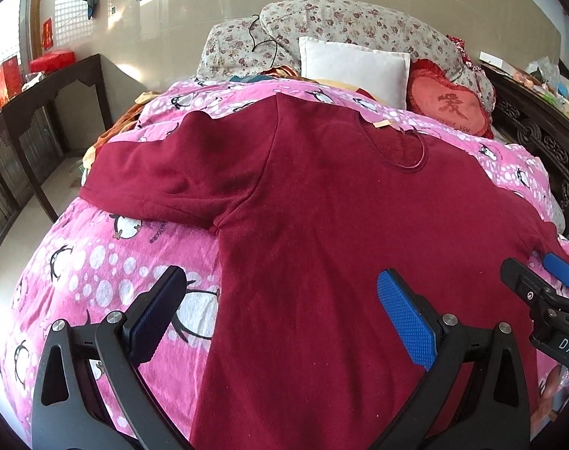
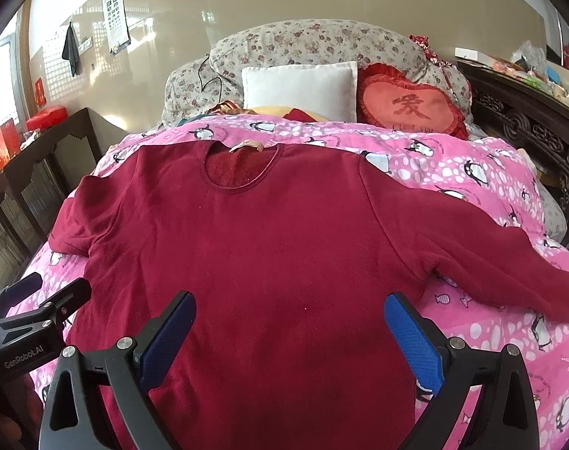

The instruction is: Fold small clothes

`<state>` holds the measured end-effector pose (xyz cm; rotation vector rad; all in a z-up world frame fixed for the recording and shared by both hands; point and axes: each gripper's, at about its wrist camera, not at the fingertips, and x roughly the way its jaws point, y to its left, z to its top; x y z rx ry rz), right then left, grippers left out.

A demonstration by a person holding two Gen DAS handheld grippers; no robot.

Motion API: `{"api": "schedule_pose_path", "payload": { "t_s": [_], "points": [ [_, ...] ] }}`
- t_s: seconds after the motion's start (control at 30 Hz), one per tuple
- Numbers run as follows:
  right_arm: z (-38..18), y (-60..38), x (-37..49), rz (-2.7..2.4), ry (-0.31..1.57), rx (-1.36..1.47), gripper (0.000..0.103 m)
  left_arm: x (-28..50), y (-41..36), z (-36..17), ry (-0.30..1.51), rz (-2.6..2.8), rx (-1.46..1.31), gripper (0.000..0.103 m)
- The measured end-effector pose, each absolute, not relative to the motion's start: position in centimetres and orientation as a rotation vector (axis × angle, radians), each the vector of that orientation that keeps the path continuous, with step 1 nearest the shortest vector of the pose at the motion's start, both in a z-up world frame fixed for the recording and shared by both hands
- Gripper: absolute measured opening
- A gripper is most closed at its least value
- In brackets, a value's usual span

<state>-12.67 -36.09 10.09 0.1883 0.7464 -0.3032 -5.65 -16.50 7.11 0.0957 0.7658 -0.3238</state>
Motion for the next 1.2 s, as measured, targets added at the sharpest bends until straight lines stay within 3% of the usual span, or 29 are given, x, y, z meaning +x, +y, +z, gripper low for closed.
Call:
{"api": "schedule_pose_path", "payload": {
  "t_s": [0.87,1.07,1.2],
  "points": [
    [9.5,-34.5,-9.5,-0.247,0.795,0.164,0.1,-2.5,-13.6,6.4,0.799,-0.271,0.06,0.102],
    [9.3,-33.5,-8.0,-0.203,0.822,0.137,0.1,1.3,-7.7,6.6,0.836,-0.219,-0.091,0.102],
    [9.2,-33.0,-7.3,-0.177,0.822,0.145,0.1,5.6,-1.0,6.0,0.877,-0.155,-0.353,0.102]
  ]
}}
